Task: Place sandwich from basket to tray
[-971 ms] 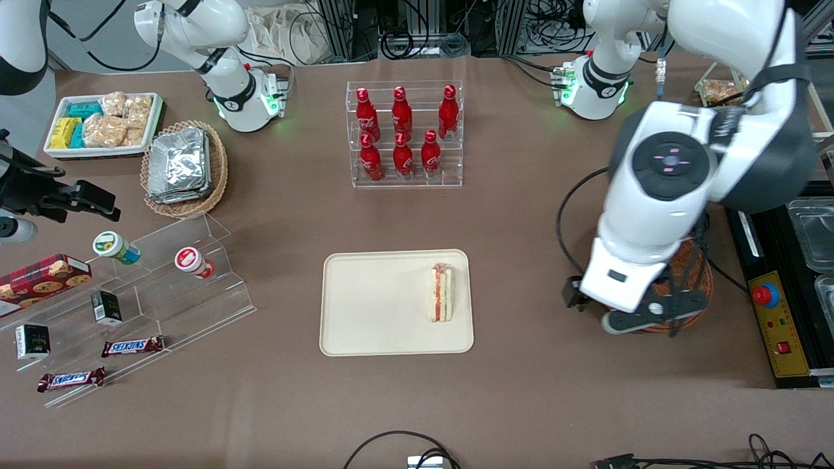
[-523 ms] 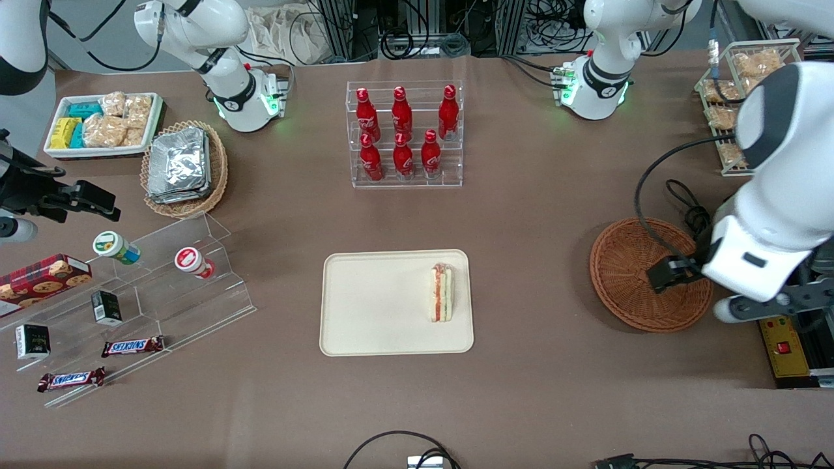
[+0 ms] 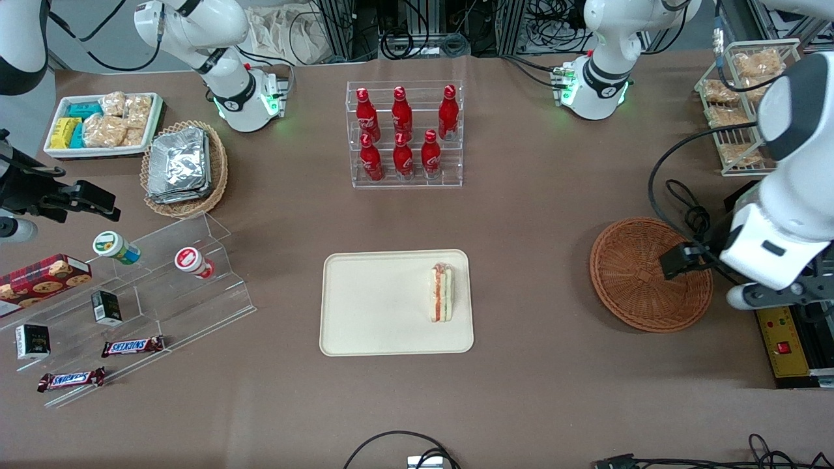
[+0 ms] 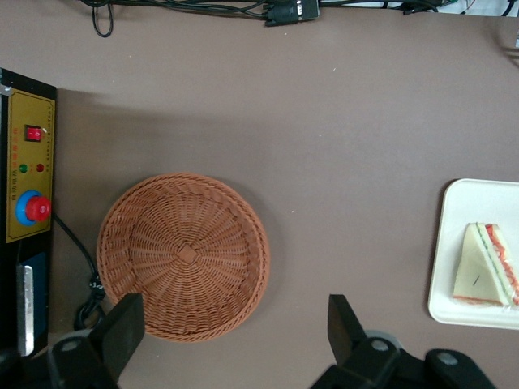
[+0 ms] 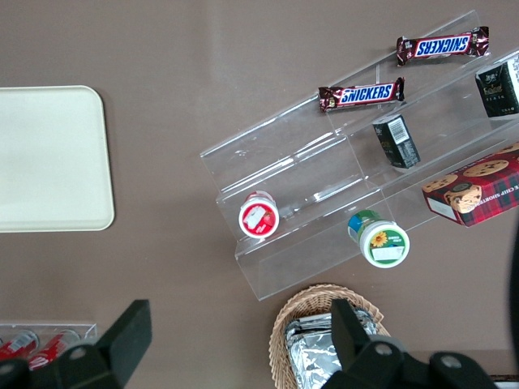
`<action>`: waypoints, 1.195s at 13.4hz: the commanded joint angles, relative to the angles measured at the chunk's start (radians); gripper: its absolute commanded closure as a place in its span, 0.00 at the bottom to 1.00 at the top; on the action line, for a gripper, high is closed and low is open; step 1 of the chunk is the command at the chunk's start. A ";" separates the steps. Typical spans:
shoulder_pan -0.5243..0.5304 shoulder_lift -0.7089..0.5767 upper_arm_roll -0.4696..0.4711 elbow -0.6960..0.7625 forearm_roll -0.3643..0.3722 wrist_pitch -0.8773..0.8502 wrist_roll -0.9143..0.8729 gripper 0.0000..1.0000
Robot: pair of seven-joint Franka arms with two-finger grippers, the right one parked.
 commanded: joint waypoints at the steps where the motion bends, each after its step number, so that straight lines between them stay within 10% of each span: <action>1: -0.018 -0.158 0.120 -0.189 -0.080 0.078 0.146 0.00; 16: -0.025 -0.353 0.162 -0.338 -0.117 -0.037 0.208 0.00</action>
